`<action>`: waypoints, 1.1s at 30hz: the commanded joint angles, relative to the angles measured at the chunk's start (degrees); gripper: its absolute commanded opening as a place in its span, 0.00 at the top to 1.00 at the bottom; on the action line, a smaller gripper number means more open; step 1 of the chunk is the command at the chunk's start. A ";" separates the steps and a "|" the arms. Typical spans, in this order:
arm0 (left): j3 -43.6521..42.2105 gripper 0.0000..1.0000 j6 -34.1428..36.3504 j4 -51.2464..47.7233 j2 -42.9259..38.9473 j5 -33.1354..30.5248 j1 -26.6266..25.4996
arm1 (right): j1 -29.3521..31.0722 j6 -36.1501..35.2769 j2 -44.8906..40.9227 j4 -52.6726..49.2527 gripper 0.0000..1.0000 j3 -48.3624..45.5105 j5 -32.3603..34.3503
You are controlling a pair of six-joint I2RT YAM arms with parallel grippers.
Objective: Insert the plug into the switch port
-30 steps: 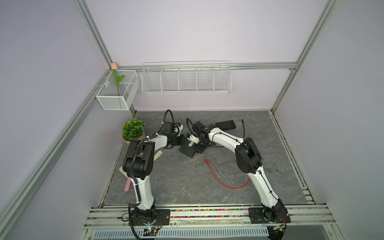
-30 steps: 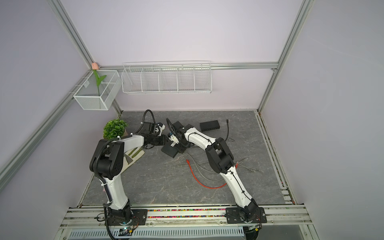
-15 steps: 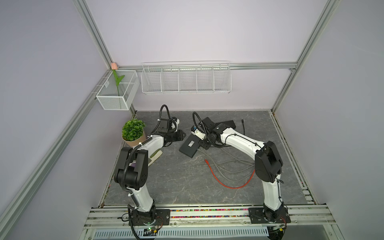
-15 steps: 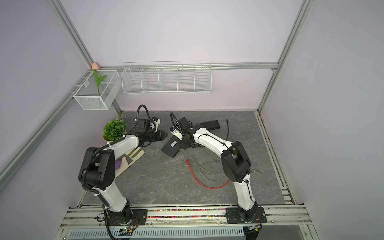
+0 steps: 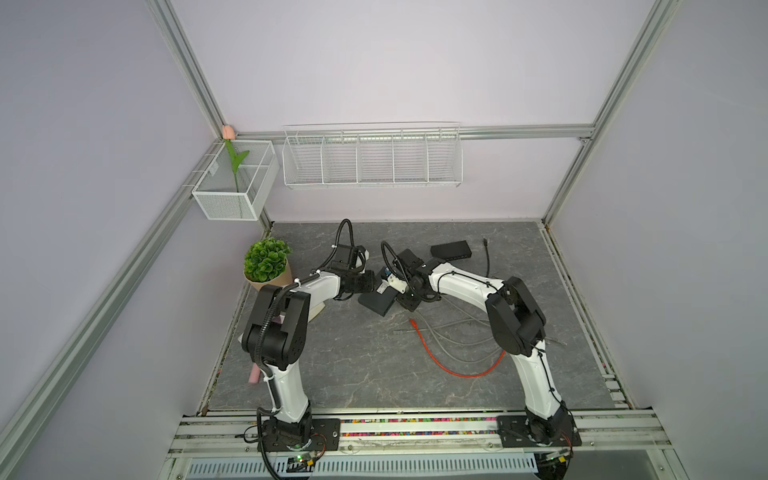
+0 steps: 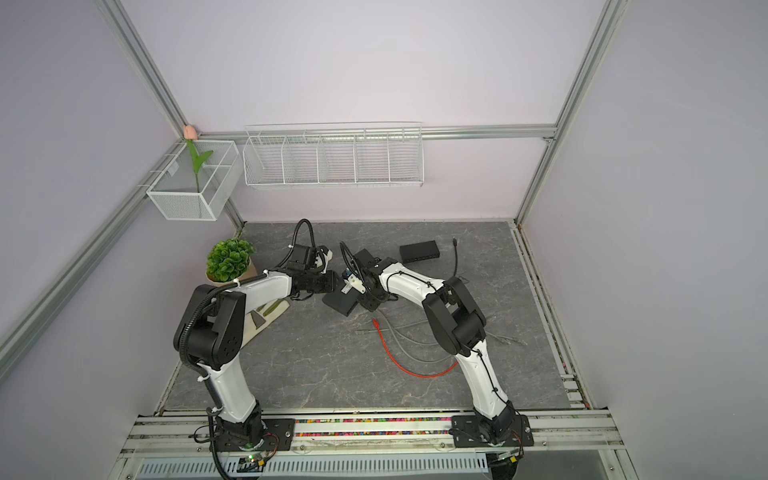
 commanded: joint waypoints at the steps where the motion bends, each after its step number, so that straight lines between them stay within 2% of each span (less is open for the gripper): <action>1: 1.51 0.65 -0.29 1.34 1.75 2.32 1.39 | -0.36 -1.54 1.61 0.82 0.74 1.68 -1.98; 6: 0.53 0.65 -1.56 4.48 2.04 7.16 3.89 | -0.36 -1.65 2.36 0.78 0.75 2.57 -3.55; 20: 0.97 0.66 -1.39 5.33 4.86 9.58 4.72 | 0.12 -1.64 4.05 0.06 0.91 5.17 -3.63; 30: 2.44 0.64 -0.23 4.64 6.21 11.45 4.85 | 0.65 -1.44 5.12 0.83 0.92 6.25 -2.38; 33: 3.42 0.64 -0.12 4.08 7.24 11.09 4.90 | 0.78 -1.34 5.49 1.48 0.87 6.73 -1.52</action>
